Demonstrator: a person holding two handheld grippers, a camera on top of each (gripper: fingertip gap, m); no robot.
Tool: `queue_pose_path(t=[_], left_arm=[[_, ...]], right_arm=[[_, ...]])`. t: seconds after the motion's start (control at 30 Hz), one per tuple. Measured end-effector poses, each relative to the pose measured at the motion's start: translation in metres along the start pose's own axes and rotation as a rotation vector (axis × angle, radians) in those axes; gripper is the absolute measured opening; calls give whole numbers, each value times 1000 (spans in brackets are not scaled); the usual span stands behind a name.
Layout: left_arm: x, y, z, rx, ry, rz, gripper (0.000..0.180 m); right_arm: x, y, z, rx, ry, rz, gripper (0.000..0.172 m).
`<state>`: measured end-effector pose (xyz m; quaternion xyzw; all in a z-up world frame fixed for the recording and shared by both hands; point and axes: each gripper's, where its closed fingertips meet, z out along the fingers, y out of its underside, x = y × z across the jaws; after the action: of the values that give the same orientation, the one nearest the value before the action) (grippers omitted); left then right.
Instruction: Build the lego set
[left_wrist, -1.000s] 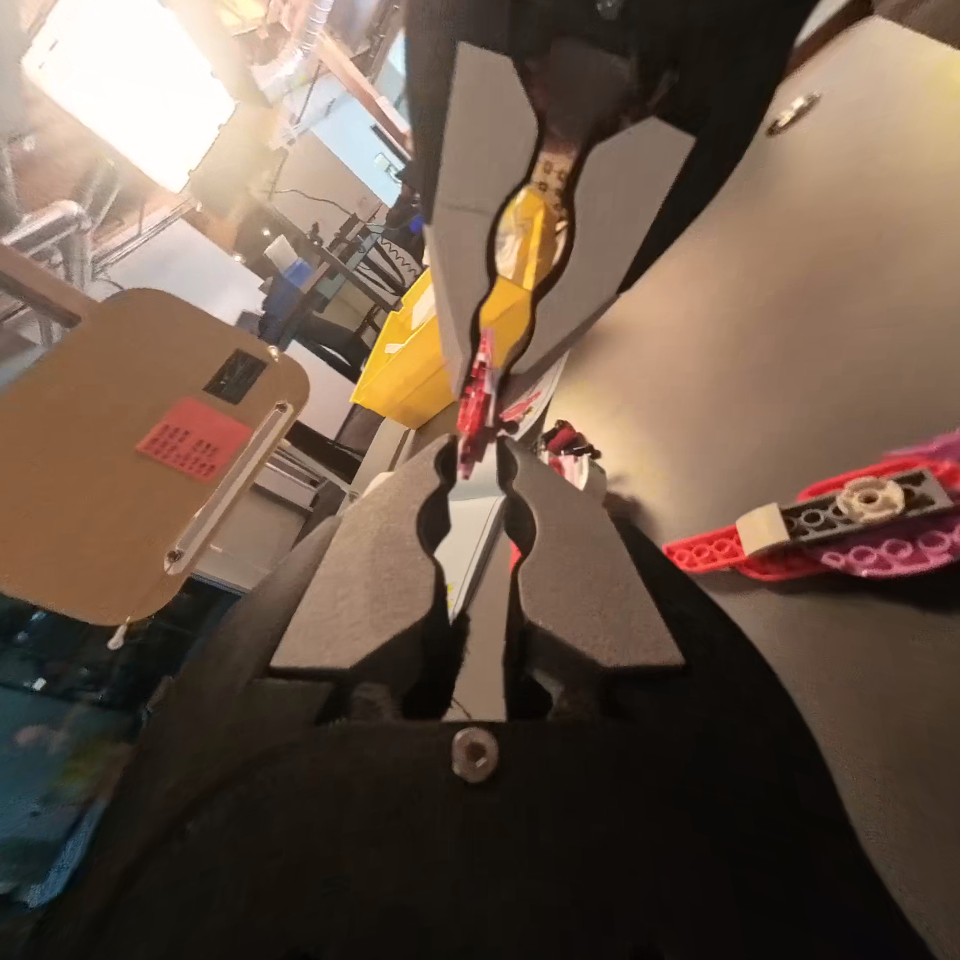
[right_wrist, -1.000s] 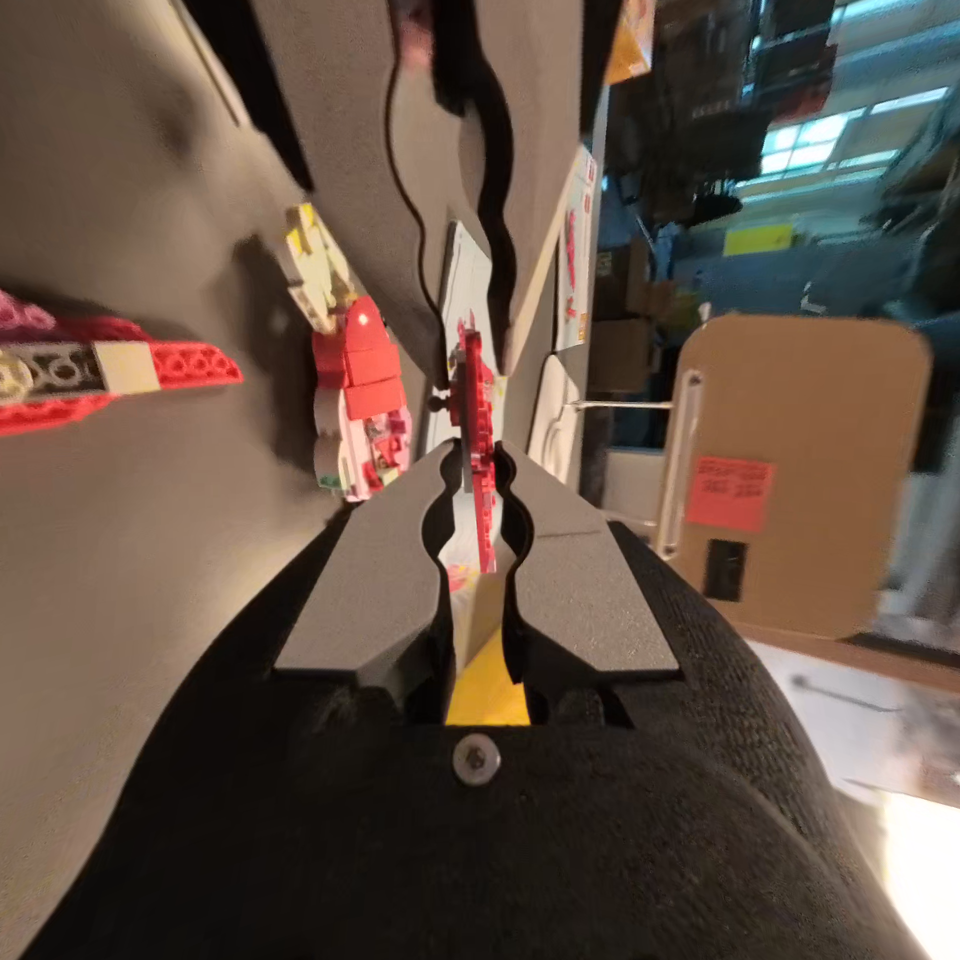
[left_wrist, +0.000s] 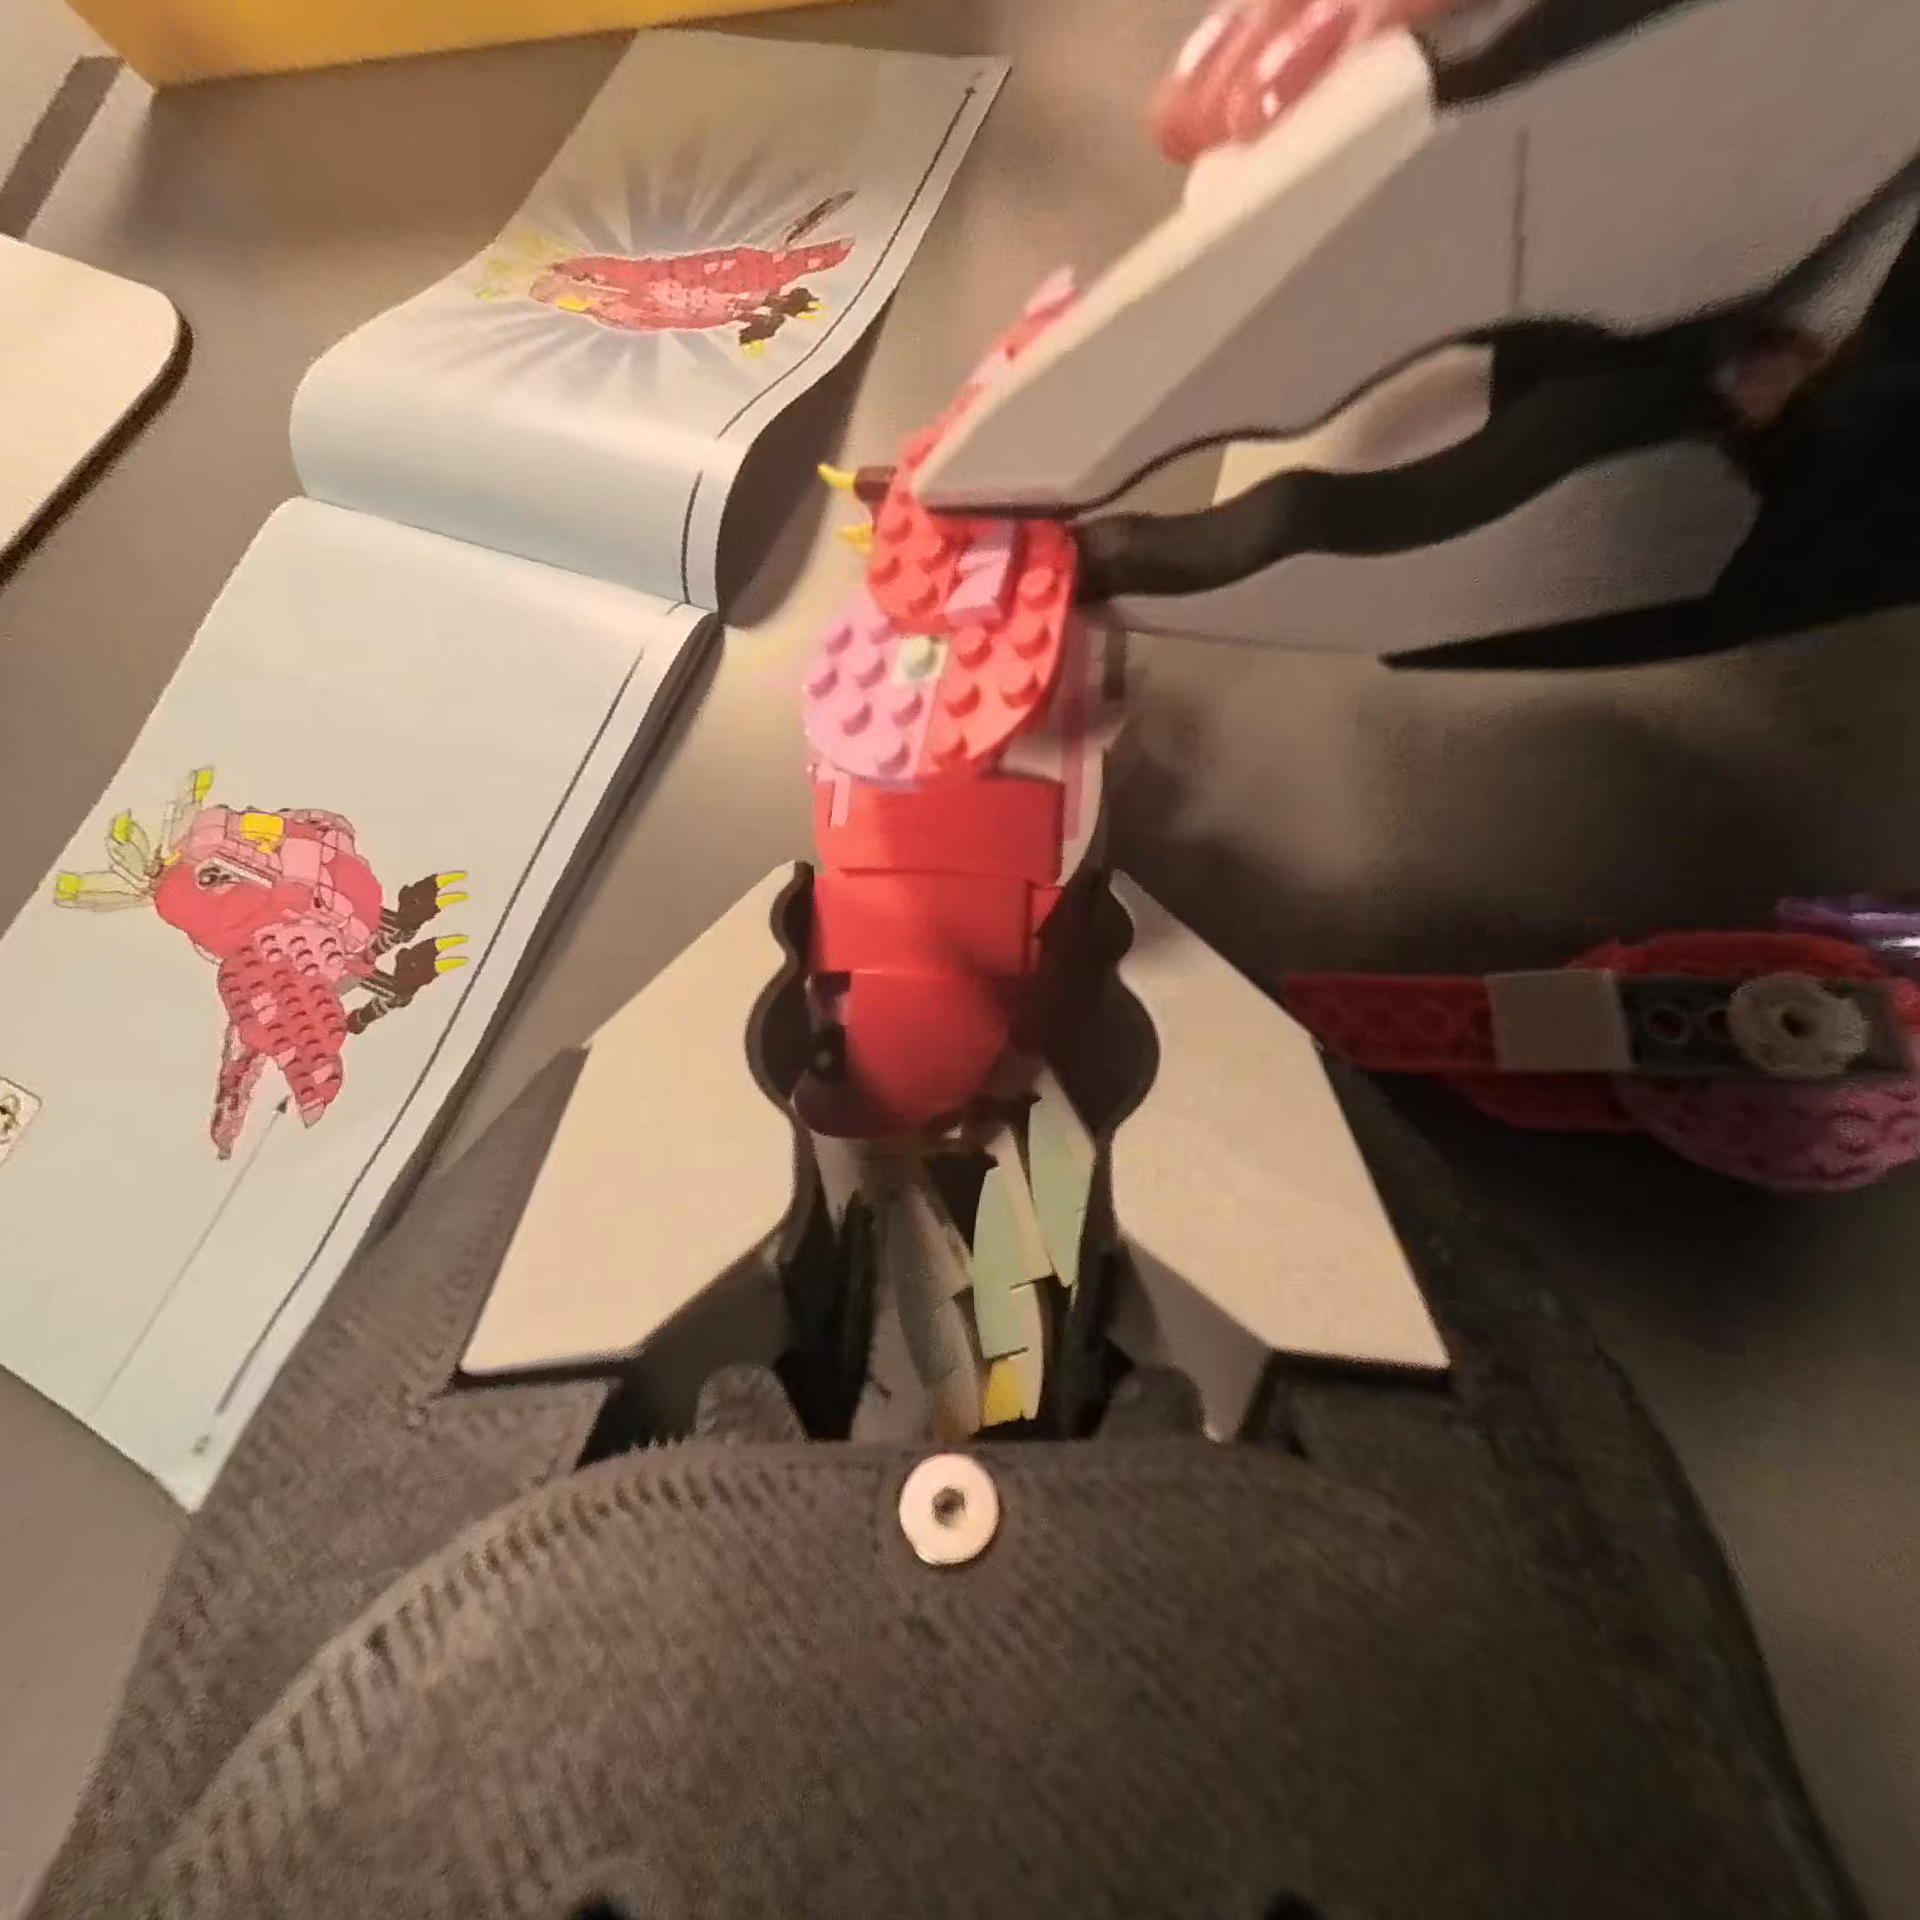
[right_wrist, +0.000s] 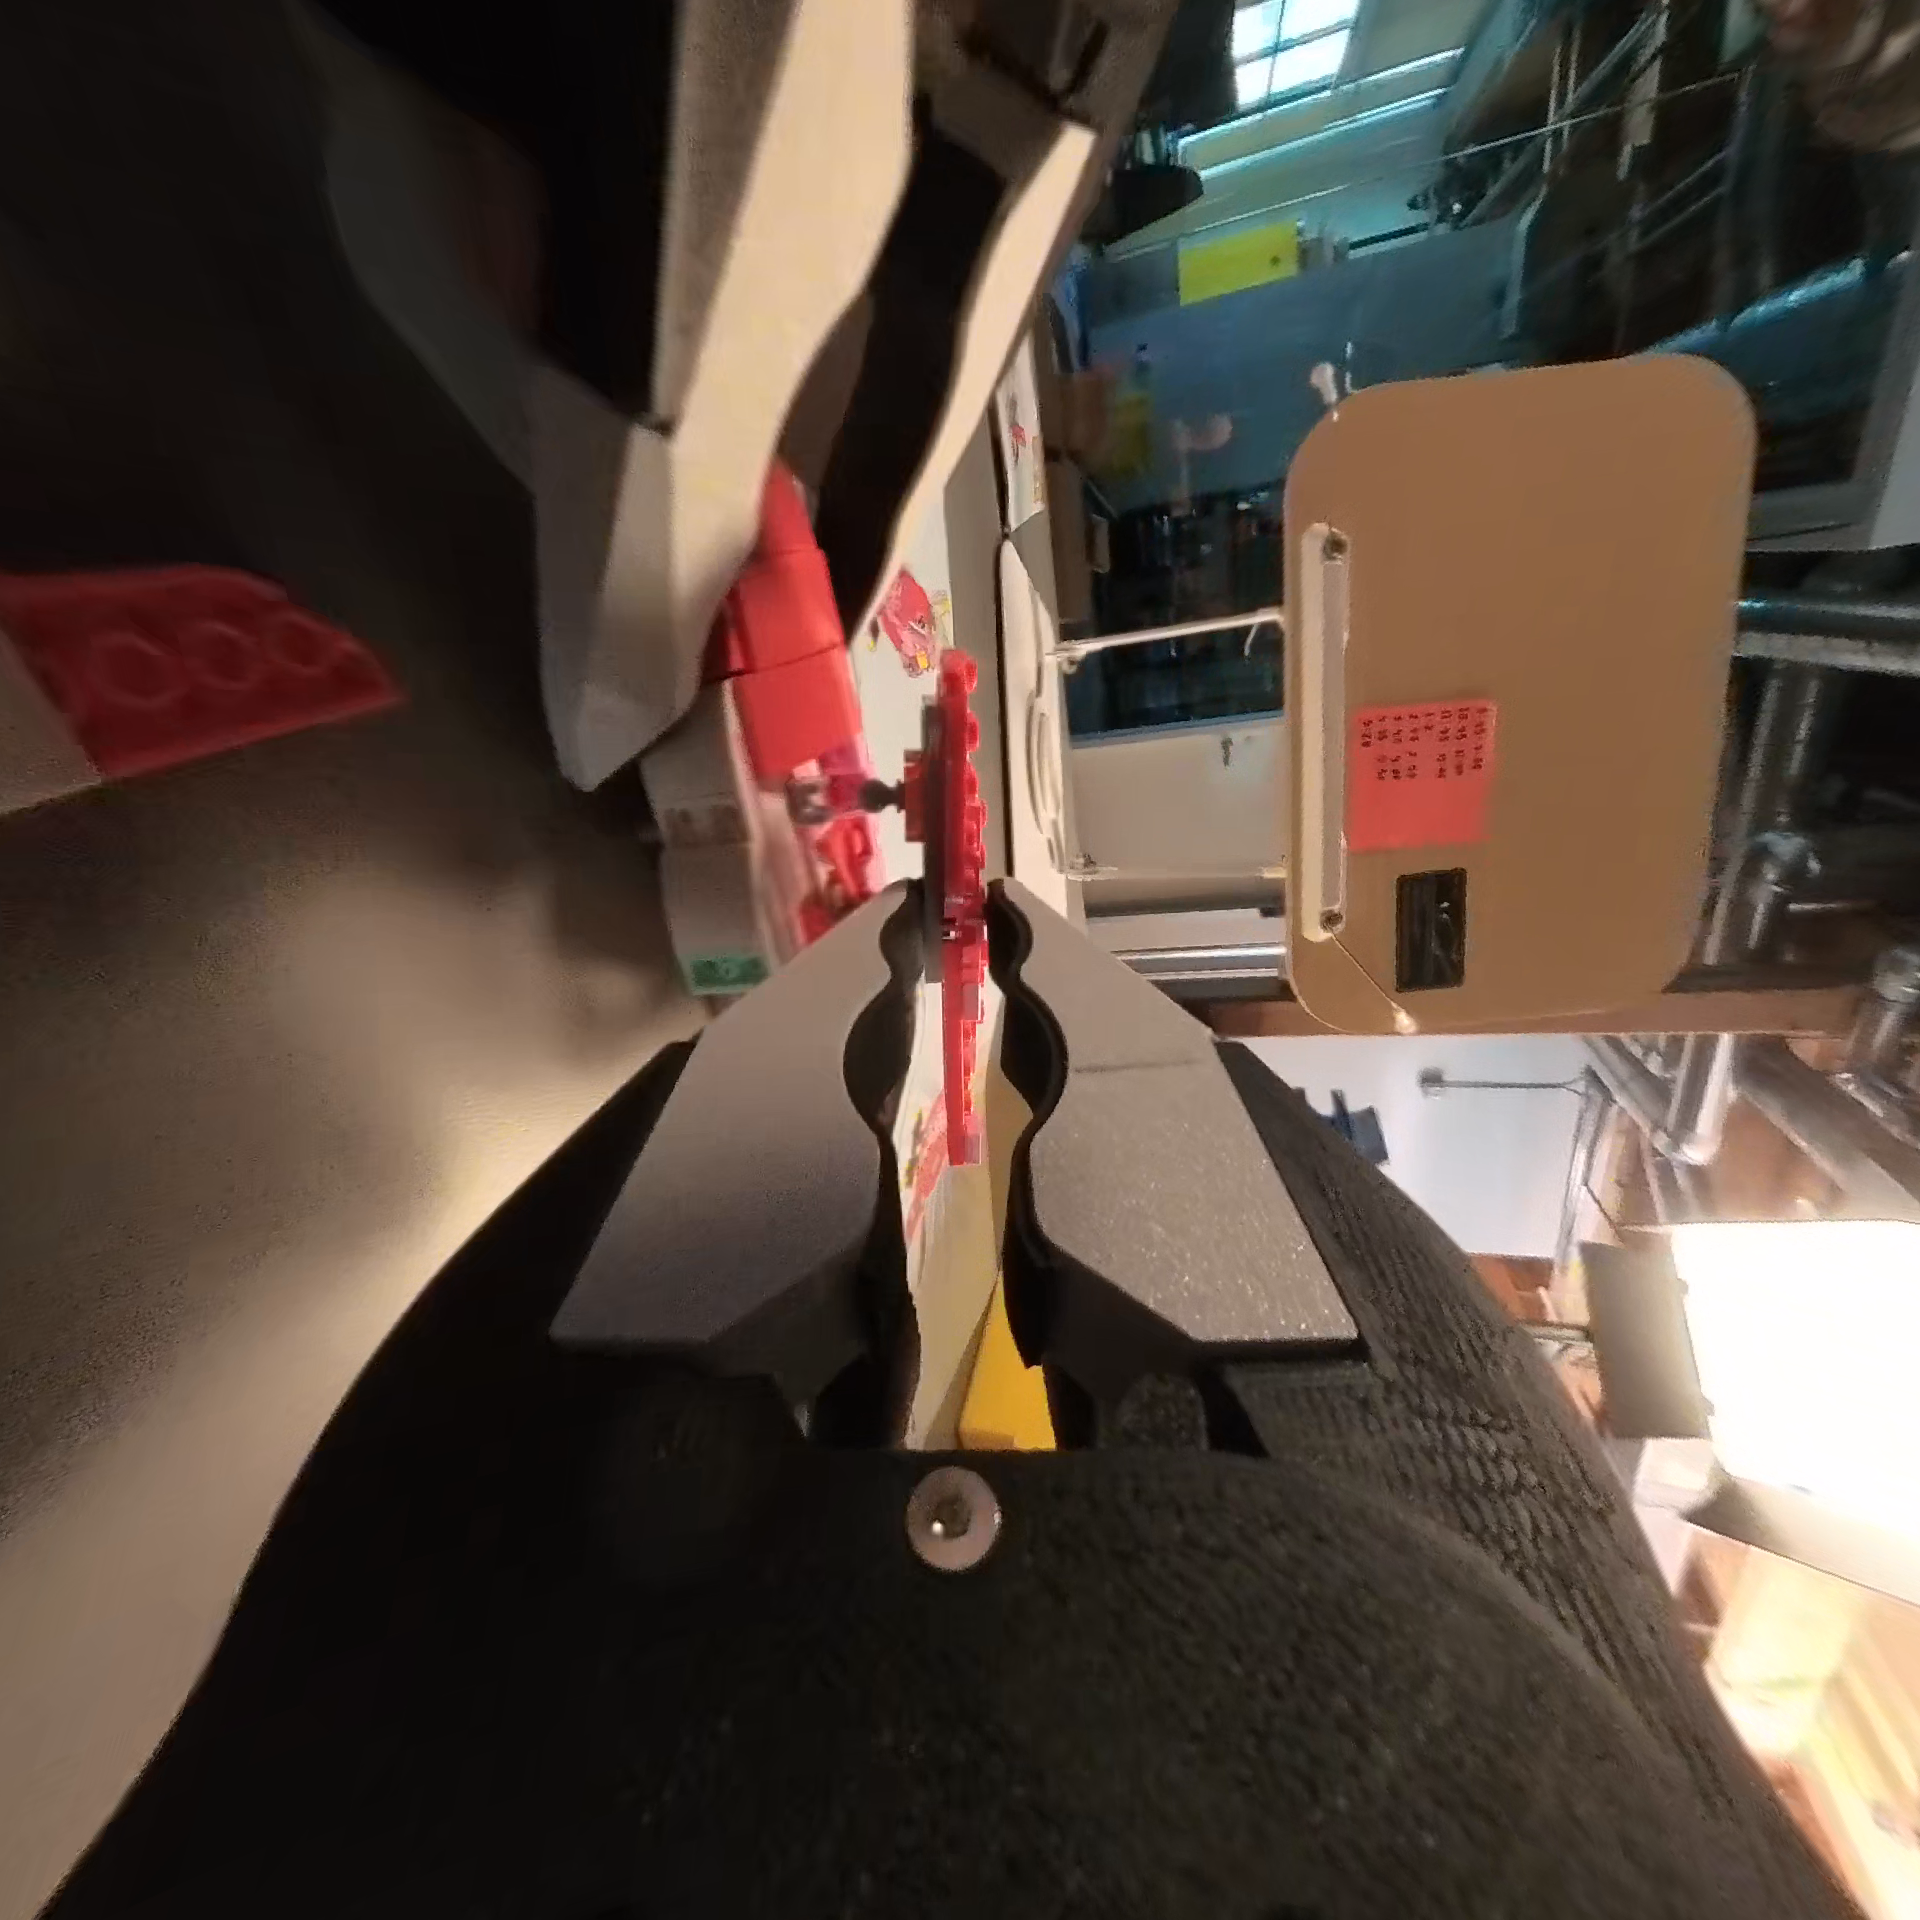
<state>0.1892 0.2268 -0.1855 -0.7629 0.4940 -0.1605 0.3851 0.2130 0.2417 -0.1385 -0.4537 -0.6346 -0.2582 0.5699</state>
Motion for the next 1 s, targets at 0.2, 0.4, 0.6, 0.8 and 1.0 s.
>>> queue_pose_path(t=[0.2,0.4,0.6,0.8,1.0], left_arm=[[2,-3,-2,28,77,-136,50],[2,-4,-1,30,80,-161,49],[-5,-5,0,19,18,-235,48],[-10,-11,-3,15,-55,-343,48],[-11,-6,-1,-13,-86,-359,48]], right_arm=[[4,6,4,-30,36,30,9],[7,2,7,-35,55,-106,9],[5,9,12,-158,-33,-247,9],[13,15,10,-343,-3,-152,9],[8,7,14,-434,28,-163,9]])
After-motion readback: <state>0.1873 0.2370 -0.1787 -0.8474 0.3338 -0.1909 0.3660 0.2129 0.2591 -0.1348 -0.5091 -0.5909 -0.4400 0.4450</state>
